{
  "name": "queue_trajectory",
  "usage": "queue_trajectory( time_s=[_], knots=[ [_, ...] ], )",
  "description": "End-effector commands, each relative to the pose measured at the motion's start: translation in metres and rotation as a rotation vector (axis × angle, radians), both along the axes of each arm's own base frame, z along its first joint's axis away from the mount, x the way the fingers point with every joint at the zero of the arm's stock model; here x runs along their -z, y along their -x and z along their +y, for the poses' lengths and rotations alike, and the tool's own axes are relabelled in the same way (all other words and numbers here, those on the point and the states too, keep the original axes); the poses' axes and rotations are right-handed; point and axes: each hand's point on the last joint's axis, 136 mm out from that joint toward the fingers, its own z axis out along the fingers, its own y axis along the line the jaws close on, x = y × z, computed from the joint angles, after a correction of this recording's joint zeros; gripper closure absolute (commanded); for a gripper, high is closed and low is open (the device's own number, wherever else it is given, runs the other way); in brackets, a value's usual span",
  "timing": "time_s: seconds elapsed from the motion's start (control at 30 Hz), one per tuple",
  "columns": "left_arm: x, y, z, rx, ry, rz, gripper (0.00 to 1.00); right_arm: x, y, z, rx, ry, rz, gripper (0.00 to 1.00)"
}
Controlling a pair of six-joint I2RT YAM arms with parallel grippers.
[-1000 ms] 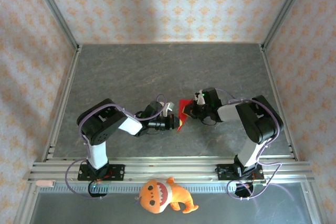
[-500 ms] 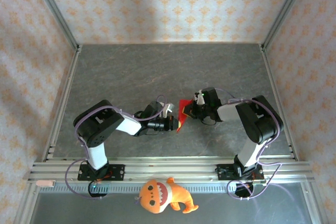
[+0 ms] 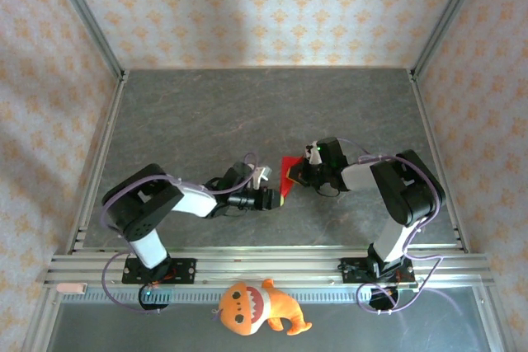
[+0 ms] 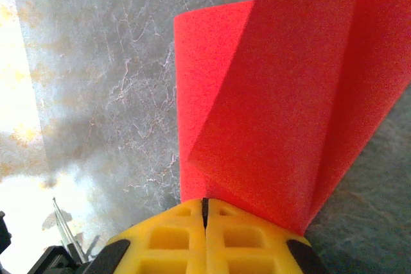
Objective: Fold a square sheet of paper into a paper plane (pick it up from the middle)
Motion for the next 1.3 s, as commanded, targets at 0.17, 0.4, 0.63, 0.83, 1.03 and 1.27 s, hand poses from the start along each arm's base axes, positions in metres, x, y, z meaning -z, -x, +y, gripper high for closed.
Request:
queue_trajectory(
  time_s=[0.17,0.4,0.63,0.83,1.03,1.27],
  knots=[
    [-0.035,-0.018,0.005,-0.067,-0.028,-0.093,0.78,0.058,0.017,-0.038,0.077,0.241,0.107,0.94],
    [-0.044,-0.026,-0.027,0.031,0.021,-0.076,0.96,0.057,0.016,-0.037,0.081,0.23,0.107,0.94],
    [-0.029,-0.034,-0.04,0.079,-0.027,-0.042,0.96,0.058,0.016,-0.037,0.078,0.229,0.112,0.94],
    [-0.009,-0.037,-0.041,0.078,-0.08,-0.003,0.96,0.057,0.016,-0.036,0.077,0.227,0.111,0.95],
    [0.015,-0.028,-0.028,0.064,-0.137,0.037,0.96,0.057,0.017,-0.036,0.072,0.23,0.112,0.95],
    [0.028,-0.009,-0.018,0.077,-0.148,0.07,0.97,0.059,0.018,-0.038,0.073,0.239,0.114,0.95]
  ],
)
